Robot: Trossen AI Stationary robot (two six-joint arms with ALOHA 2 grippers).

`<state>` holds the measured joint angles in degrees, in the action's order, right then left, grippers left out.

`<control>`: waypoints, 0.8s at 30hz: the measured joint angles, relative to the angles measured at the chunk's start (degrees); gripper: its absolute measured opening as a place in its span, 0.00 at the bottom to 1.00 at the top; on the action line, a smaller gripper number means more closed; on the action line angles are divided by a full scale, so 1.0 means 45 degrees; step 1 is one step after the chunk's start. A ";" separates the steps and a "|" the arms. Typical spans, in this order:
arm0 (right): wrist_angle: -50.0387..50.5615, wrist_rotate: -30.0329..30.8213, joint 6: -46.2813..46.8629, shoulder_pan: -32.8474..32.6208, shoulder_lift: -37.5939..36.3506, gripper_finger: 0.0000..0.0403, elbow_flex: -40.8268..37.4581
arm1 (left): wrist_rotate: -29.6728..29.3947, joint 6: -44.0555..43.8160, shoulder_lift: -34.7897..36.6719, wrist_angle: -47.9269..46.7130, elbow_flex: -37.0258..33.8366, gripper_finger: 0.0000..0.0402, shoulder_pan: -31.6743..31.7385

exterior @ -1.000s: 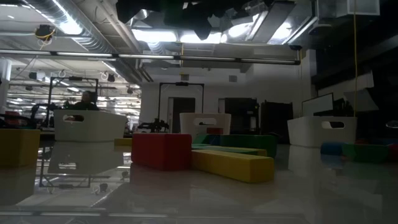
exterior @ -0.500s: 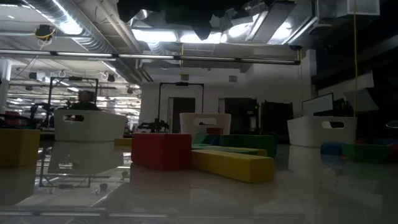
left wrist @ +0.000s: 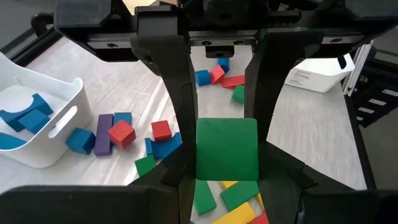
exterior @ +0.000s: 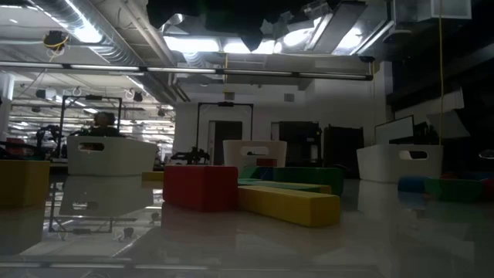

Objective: Sort blocks
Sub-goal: Put the green block into the bottom right white bin

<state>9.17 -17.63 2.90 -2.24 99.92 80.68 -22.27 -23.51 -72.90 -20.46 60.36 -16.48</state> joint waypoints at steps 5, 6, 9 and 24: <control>-0.0005 -0.0015 0.0024 0.0000 0.0000 0.38 0.0000 | -0.0008 -0.0419 0.0000 0.0013 0.0000 0.31 0.0001; -0.0005 -0.0008 0.0024 0.0000 0.0000 0.38 0.0000 | -0.0017 -0.0518 0.0000 0.0017 0.0000 0.31 0.0001; -0.0005 -0.0005 0.0024 0.0000 0.0000 0.38 0.0000 | -0.0033 -0.0539 0.0000 0.0018 0.0000 0.31 -0.0001; 0.0000 -0.0034 0.0019 -0.0010 0.0000 0.35 0.0000 | 0.0293 0.0721 0.0005 0.0008 0.0000 0.42 0.0021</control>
<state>9.17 -17.78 2.98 -2.28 99.92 80.68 -20.95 -20.26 -72.88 -20.43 60.36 -16.38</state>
